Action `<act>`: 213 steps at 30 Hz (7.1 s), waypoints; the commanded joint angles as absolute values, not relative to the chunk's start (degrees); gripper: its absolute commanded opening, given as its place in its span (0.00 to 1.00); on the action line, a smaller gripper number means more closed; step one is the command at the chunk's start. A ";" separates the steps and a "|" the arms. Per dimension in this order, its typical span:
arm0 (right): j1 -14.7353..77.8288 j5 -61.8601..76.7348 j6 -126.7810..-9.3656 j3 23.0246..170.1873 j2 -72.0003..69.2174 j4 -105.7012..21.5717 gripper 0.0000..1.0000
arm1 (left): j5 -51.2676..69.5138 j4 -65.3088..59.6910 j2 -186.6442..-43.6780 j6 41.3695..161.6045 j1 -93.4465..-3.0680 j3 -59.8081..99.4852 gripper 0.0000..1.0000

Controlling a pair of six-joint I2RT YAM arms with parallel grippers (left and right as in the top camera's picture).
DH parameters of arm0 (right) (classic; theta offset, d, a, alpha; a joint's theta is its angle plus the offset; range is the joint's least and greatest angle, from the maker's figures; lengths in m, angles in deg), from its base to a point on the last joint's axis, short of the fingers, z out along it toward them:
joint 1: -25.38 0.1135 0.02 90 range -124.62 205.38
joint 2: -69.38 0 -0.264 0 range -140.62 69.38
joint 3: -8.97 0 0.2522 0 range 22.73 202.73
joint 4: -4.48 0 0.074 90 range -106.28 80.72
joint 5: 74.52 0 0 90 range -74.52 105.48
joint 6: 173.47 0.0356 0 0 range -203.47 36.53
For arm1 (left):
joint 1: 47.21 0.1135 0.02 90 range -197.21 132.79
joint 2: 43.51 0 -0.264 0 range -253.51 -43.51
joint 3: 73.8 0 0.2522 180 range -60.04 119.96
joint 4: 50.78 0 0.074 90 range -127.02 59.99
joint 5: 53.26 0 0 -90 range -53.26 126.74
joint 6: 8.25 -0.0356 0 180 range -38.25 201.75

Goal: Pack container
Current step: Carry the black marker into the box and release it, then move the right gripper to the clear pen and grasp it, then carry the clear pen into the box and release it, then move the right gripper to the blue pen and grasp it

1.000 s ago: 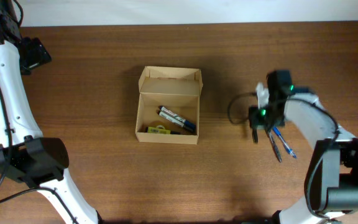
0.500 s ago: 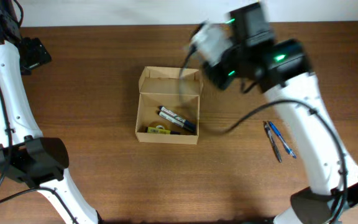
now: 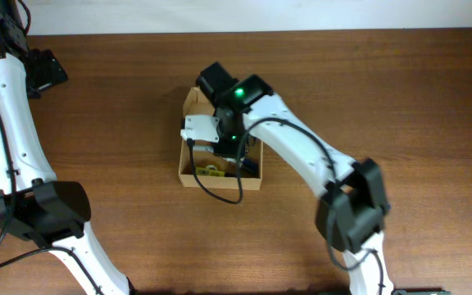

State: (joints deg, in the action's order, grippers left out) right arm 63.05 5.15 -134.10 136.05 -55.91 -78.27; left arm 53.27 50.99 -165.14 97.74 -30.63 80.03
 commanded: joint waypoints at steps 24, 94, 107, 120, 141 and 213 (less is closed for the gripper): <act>62.33 23.16 -107.87 139.81 -40.81 -77.00 0.46 | 53.45 51.04 -165.55 97.08 -30.54 79.75 1.00; 17.07 12.72 -98.06 86.21 -32.05 -66.66 0.45 | 53.45 51.04 -165.55 97.08 -30.54 79.75 1.00; 18.62 13.76 -96.49 79.77 -32.26 -58.58 0.33 | 53.45 51.04 -165.55 97.08 -30.54 79.75 1.00; 19.60 6.38 -94.39 89.25 -31.22 -62.38 0.04 | 53.45 51.04 -165.55 97.08 -30.54 79.75 1.00; 57.81 4.69 -132.97 132.79 -35.00 -74.14 0.04 | 53.45 51.04 -165.55 97.08 -30.54 79.75 1.00; 12.59 11.45 -115.00 87.28 -31.35 -59.30 0.45 | 53.45 51.04 -165.55 97.08 -30.54 79.75 1.00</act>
